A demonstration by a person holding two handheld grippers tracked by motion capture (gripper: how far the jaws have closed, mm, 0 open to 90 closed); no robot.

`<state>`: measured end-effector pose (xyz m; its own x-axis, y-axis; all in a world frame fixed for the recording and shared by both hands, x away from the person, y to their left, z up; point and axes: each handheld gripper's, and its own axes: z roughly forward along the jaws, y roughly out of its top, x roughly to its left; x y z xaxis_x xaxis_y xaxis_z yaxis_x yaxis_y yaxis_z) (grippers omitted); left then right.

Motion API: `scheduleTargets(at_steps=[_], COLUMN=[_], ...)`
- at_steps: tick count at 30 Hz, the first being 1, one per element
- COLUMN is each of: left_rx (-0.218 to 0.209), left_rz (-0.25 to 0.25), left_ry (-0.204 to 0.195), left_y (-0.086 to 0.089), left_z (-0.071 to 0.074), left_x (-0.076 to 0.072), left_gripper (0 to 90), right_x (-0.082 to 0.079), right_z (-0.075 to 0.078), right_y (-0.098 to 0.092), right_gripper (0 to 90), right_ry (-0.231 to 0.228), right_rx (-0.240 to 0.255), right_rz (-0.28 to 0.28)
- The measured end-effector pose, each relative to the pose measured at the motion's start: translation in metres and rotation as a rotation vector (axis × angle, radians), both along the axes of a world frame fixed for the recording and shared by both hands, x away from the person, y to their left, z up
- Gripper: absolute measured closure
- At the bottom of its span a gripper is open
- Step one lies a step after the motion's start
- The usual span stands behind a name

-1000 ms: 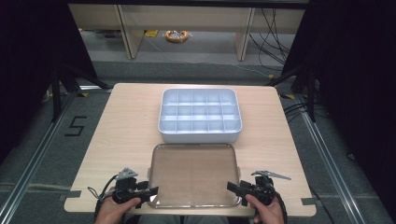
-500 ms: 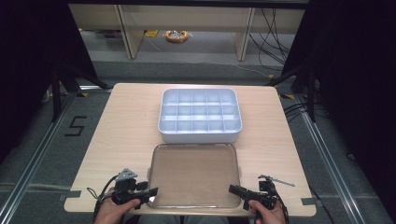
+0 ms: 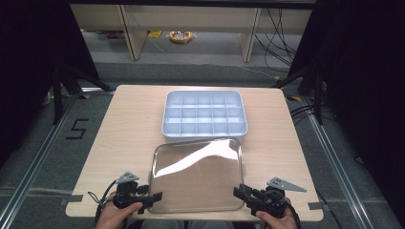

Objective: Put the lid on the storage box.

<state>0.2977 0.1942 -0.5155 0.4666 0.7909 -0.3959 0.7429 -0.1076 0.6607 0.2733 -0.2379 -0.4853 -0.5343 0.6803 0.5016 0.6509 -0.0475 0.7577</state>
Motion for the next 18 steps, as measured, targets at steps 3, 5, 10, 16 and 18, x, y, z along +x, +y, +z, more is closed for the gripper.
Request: scheduleTargets(at_steps=[3,5,10,16,18], left_rx=[-0.004,-0.012,-0.037,-0.100,-0.136], left_rz=[0.003,0.013,0.020,0.020,0.041], left_ry=[0.000,0.004,0.014,0.044,0.056], left_y=[0.001,0.000,0.002,0.009,0.013], left_z=[0.000,0.000,-0.001,-0.002,-0.003], left_x=[0.001,0.001,0.004,0.007,0.007], left_gripper=[25.8,24.8,20.8,29.7,36.4], right_x=[-0.001,-0.001,-0.002,-0.004,-0.003], right_z=[0.002,0.003,0.006,0.008,0.006], right_y=[0.001,0.002,0.003,0.007,0.006], right_gripper=[63.2,63.3,63.8,65.0,65.1], right_ry=[-0.022,-0.053,-0.069,-0.055,-0.064], right_rx=[0.000,-0.003,-0.009,-0.019,-0.022], right_rz=[0.016,0.025,0.049,0.069,0.062])
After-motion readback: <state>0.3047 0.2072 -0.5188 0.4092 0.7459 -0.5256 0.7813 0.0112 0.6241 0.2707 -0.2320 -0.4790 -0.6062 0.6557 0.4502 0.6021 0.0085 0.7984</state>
